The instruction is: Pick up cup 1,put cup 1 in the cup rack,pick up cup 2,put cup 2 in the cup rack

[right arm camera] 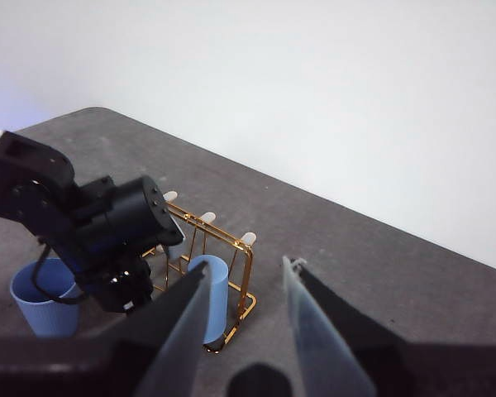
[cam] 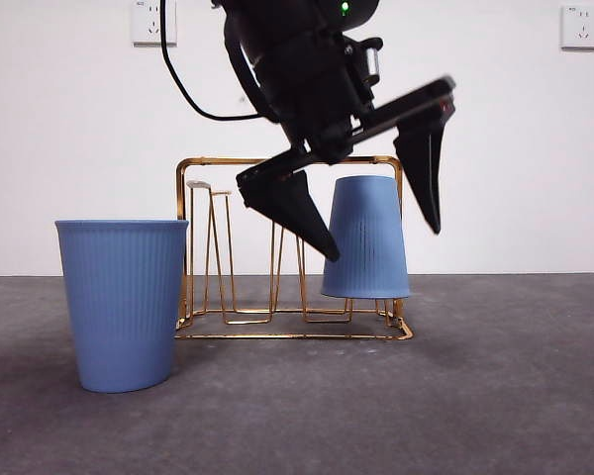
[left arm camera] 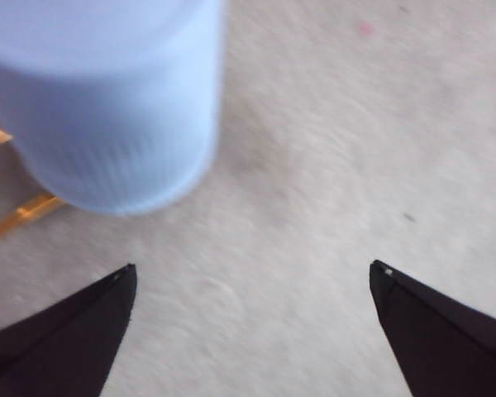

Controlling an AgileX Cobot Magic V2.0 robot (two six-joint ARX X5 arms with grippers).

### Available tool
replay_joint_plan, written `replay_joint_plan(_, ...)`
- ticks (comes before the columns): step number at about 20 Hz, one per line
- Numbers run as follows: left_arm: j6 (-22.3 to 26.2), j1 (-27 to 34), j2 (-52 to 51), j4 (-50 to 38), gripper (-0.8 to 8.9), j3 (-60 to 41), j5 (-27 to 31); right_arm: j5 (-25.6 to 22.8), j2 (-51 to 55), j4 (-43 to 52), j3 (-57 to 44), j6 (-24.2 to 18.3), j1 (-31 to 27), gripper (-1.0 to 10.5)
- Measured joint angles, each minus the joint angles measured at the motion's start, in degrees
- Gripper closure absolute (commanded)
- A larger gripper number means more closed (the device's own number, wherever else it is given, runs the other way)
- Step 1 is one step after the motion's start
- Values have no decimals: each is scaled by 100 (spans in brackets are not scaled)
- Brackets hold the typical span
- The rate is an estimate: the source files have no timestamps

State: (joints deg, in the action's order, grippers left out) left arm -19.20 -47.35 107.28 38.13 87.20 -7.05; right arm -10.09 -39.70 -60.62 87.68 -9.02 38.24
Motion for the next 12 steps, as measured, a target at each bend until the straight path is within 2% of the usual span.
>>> replay_joint_plan(6,-37,-195,-1093,11,343,0,-605,74,-260,-116,0,24,0,788)
replay_joint_plan(10,0,-199,-2299,101,343,0,-494,723,-654,-109,0,205,0,788)
replay_joint_plan(12,116,-201,-2968,271,343,0,-57,1095,-955,-72,0,313,0,787)
